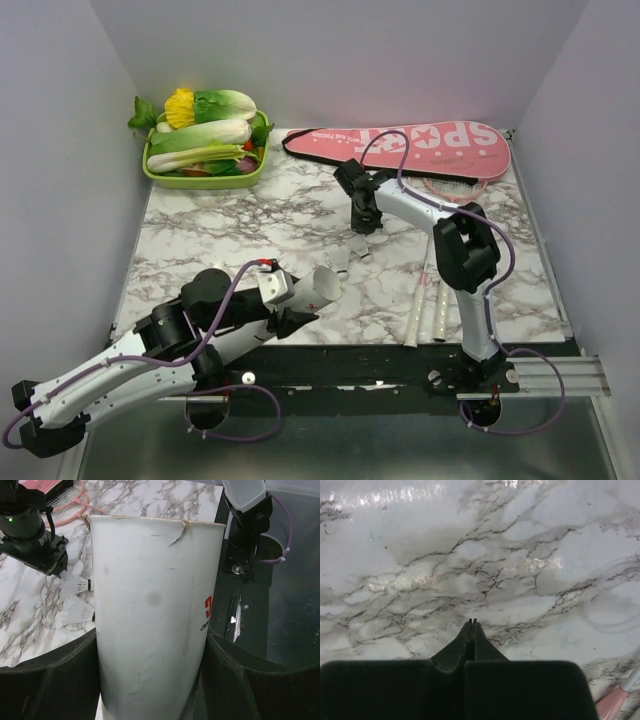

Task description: Pack up the badminton gear

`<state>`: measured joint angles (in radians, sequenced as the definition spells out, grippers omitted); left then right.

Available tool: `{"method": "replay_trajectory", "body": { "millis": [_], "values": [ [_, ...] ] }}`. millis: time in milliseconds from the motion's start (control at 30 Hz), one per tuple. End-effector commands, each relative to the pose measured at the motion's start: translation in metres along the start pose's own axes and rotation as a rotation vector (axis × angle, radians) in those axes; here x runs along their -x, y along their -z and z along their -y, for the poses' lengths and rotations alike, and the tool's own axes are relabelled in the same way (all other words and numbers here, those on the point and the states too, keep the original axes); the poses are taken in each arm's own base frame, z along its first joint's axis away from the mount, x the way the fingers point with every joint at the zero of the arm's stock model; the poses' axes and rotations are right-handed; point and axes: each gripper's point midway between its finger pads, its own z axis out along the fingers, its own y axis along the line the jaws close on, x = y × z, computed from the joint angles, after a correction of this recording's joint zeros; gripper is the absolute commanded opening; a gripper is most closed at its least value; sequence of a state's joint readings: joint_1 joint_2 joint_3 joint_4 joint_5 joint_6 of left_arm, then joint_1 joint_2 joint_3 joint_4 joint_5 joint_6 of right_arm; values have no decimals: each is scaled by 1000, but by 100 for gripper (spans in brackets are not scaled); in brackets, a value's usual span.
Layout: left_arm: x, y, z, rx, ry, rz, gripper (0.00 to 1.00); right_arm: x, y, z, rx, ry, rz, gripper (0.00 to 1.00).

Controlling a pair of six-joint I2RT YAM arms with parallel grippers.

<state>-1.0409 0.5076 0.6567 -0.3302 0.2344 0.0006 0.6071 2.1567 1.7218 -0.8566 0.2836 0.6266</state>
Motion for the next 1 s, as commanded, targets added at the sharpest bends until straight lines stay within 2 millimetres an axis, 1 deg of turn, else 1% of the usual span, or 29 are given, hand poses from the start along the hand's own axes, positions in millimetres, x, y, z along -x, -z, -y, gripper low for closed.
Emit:
{"method": "replay_trajectory", "body": {
  "millis": [0,67,100,200,233,300,333,367,400,433,467,533,567,600,667,700,767,800,833,867,900,933,967],
  "values": [
    [4,-1,-4,22,20,5,0,11,33,-1,61,-2,89,1],
    [1,-4,-3,11,20,-8,0,13,44,5,54,6,114,1],
    [1,-4,-2,9,20,-8,0,17,56,12,51,0,145,1],
    [-3,-6,-1,-3,21,-19,0,21,74,24,42,9,187,1],
    [-3,-7,0,-8,21,-17,0,25,89,27,55,8,220,1],
    [-3,-9,4,-31,21,-15,0,28,104,36,52,4,257,1],
    [-3,-10,5,-38,20,-10,0,28,119,44,63,-3,289,1],
    [-4,-11,6,-49,21,-14,0,30,127,46,75,-8,312,1],
    [-6,-12,8,-60,22,-18,0,29,135,47,100,-11,324,1],
    [-6,-13,10,-74,23,-19,0,21,138,51,115,-1,325,1],
    [-6,-15,11,-81,24,-19,0,27,160,52,171,-23,381,1],
    [-7,-17,15,-104,25,-15,0,20,181,46,281,3,407,1],
    [-8,-19,15,-107,27,-15,0,18,202,47,347,-3,463,1],
    [-9,-20,16,-112,32,-17,0,13,215,41,414,5,474,1],
    [-7,-23,19,-133,39,-4,0,7,235,36,511,14,511,1],
    [-6,-24,20,-139,45,2,0,1,257,33,591,27,535,1],
    [-1,-25,21,-148,50,26,0,-4,281,30,678,37,569,1],
    [-1,-26,22,-151,53,31,0,-13,302,28,769,55,580,1],
    [5,-26,23,-157,55,55,0,-17,312,26,814,59,588,1],
    [6,-26,25,-165,55,65,0,-17,326,23,873,54,609,1],
    [7,-26,26,-172,56,71,0,-24,338,19,936,73,604,1],
    [9,-26,26,-171,51,85,0,-29,353,21,983,77,620,1],
    [10,-26,26,-174,49,90,0,-31,363,18,1030,69,625,1]
  ]
}}
